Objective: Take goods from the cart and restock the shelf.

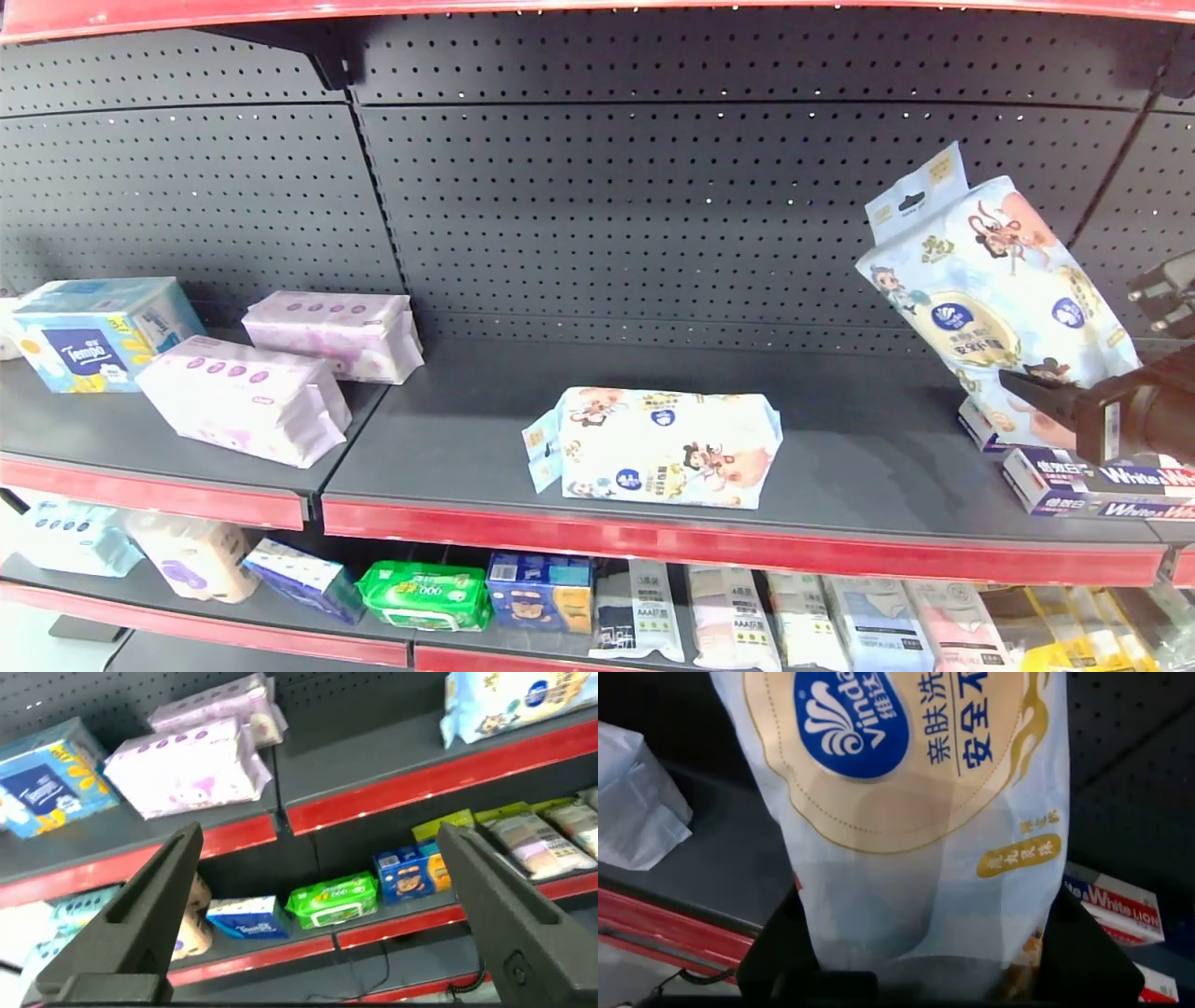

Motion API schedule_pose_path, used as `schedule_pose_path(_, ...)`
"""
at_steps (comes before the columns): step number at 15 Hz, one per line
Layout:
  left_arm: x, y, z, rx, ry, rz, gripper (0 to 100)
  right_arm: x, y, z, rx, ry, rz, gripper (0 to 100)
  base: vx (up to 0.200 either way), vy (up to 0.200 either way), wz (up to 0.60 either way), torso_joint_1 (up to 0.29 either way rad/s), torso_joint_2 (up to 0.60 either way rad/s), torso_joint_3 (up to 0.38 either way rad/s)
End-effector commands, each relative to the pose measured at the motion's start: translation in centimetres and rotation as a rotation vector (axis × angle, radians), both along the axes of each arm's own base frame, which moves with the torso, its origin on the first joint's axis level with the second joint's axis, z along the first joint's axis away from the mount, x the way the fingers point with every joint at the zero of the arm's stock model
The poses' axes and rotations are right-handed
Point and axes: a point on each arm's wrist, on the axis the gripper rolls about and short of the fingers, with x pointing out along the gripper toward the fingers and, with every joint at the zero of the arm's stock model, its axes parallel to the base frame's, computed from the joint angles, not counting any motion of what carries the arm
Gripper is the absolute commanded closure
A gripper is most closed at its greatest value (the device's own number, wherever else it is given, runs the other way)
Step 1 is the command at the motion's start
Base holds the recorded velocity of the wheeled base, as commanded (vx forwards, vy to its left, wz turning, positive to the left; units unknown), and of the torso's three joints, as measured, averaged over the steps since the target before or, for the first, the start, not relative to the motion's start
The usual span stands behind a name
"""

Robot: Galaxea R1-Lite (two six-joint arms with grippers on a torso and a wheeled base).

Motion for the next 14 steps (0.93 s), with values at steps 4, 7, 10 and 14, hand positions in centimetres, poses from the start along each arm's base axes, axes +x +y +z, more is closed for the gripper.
schedule_pose_path(4,-0.5,0.5,-1.5,-0.013,-0.032,0.207,0,2.8,0.6,-0.1,-0.013,0.030,0.084,100,0.000,0.000,0.00,0.000,0.00,0.000)
schedule_pose_path(7,-0.5,0.5,-2.0,-0.031,-0.037,0.266,0,3.6,0.9,-0.2,-0.012,0.043,0.103,100,0.000,0.000,0.00,0.000,0.00,0.000)
schedule_pose_path(10,-0.5,0.7,-2.2,-0.099,-0.034,0.347,0,4.8,1.0,0.6,-0.008,0.020,0.099,100,0.000,0.000,0.00,0.000,0.00,0.000)
schedule_pose_path(14,-0.3,0.7,-2.9,-0.169,-0.017,0.359,0,5.6,0.8,1.4,-0.002,-0.014,0.081,100,0.000,0.000,0.00,0.000,0.00,0.000)
